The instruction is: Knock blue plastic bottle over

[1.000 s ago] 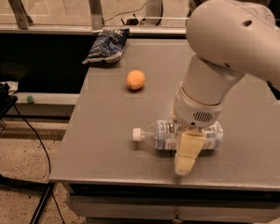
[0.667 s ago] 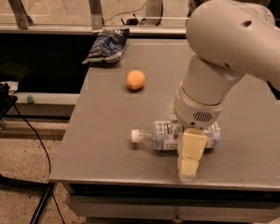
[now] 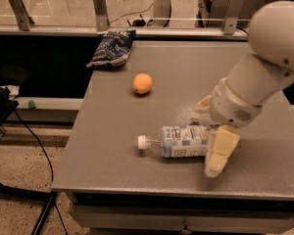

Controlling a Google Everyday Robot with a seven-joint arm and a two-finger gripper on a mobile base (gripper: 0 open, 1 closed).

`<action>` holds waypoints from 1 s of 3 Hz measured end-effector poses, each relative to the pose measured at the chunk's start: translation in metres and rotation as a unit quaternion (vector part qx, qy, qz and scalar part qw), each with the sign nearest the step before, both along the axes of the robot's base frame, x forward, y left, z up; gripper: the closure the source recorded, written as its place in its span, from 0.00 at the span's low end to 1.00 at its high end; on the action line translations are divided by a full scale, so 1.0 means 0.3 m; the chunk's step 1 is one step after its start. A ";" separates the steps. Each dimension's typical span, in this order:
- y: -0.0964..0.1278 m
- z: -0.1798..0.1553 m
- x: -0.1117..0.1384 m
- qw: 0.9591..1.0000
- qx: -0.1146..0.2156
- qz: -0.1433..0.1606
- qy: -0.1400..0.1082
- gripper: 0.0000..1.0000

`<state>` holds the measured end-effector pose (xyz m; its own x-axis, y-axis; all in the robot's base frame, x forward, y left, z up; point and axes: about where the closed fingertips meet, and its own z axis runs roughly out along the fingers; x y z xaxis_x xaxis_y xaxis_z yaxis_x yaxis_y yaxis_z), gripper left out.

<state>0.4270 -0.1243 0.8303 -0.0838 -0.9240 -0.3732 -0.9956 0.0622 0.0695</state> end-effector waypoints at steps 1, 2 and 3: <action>-0.223 0.009 0.080 0.993 0.092 -0.049 -0.045 0.00; -0.298 0.024 0.108 0.988 0.125 -0.025 -0.085 0.00; -0.298 0.024 0.108 0.988 0.125 -0.025 -0.085 0.00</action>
Offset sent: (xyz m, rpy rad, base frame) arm 0.0268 -0.0767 0.0038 0.2103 -0.1072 -0.1026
